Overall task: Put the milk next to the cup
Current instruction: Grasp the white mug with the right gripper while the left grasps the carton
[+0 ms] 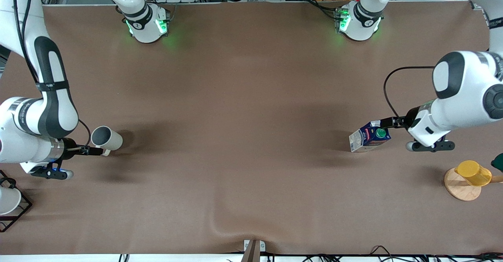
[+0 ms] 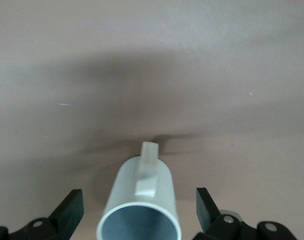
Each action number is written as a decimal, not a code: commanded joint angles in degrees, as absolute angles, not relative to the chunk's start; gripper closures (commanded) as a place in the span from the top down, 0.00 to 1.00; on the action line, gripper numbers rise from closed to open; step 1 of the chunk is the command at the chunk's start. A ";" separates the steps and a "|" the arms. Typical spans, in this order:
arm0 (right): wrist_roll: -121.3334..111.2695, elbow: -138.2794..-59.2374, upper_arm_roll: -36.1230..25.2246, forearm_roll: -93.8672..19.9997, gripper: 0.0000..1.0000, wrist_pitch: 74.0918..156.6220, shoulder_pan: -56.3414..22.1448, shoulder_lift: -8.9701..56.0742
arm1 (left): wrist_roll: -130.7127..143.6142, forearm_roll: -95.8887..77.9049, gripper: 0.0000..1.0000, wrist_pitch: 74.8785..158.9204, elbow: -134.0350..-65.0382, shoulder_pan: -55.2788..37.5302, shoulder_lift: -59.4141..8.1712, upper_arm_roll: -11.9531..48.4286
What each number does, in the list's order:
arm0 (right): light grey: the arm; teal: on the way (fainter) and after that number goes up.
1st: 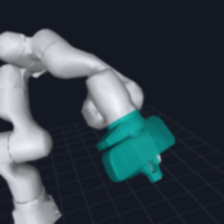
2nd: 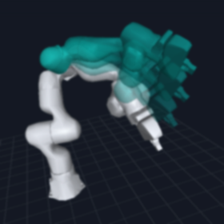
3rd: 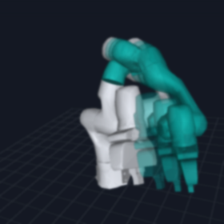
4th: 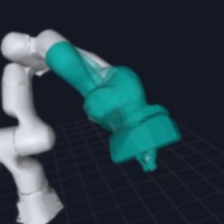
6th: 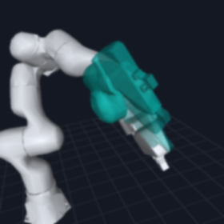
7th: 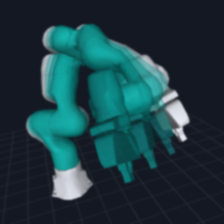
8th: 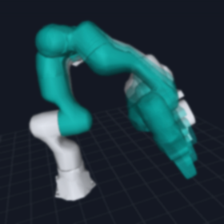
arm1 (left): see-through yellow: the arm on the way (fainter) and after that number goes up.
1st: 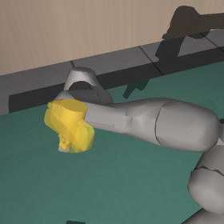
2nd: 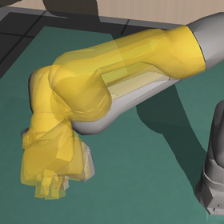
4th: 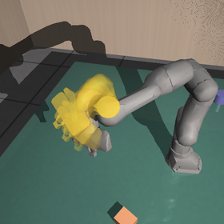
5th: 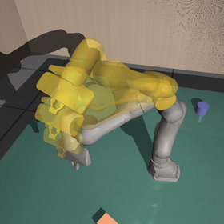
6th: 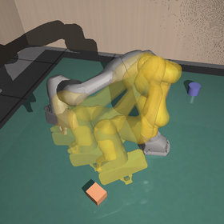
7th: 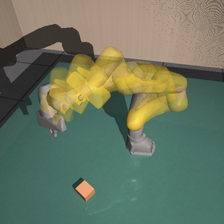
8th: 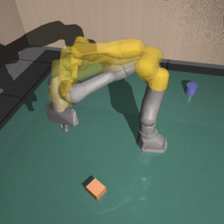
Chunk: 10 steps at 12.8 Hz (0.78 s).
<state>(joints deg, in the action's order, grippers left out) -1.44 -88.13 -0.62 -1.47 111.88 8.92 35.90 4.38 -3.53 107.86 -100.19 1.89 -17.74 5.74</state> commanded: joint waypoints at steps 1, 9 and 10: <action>-0.53 -87.36 0.26 -2.11 1.00 112.76 10.46 38.23 | 4.66 -2.55 1.00 108.63 -99.93 0.79 -18.89 5.71; 0.79 -89.74 0.35 -2.37 0.33 113.82 9.93 38.58 | 4.48 -1.23 1.00 110.92 -100.11 -0.88 -21.97 5.71; 0.79 -89.74 0.35 -2.81 0.13 113.82 9.93 38.67 | 4.48 -1.23 1.00 110.92 -99.93 -0.97 -22.32 5.71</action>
<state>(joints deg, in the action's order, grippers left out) -0.18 -89.12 -0.13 -1.80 113.38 9.55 39.07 4.36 -2.73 110.25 -100.25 -0.55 -21.64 5.76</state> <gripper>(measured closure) 0.216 0.000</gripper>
